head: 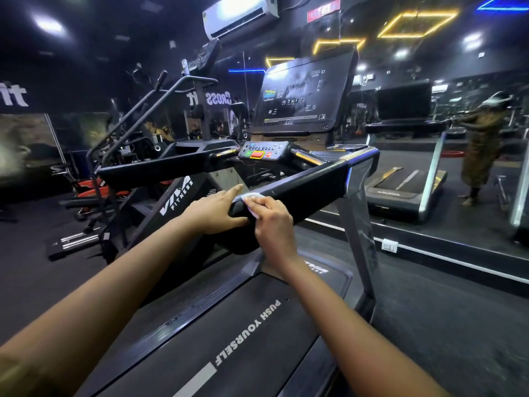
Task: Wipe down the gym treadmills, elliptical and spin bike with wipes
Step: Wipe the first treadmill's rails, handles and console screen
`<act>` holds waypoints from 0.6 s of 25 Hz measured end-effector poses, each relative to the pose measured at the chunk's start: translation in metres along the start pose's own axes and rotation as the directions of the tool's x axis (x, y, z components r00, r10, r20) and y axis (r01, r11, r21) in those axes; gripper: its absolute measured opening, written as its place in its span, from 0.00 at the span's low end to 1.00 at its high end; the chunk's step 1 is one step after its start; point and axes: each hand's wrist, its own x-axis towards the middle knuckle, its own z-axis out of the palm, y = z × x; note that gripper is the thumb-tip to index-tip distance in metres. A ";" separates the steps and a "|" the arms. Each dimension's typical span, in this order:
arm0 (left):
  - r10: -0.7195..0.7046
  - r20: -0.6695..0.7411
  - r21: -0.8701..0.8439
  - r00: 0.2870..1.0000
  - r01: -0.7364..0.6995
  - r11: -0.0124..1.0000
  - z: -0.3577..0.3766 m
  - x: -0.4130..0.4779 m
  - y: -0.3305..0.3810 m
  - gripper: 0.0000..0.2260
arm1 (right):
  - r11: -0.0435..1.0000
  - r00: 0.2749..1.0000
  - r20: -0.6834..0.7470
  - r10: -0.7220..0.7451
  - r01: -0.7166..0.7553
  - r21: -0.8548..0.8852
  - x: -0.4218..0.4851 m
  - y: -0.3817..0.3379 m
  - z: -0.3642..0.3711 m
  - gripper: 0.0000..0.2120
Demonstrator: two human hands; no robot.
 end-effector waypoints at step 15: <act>-0.039 -0.135 -0.270 0.990 0.001 0.963 0.006 -0.044 -0.007 0.37 | 0.997 0.994 0.094 0.063 -0.068 0.046 -0.004 -0.048 -0.010 0.17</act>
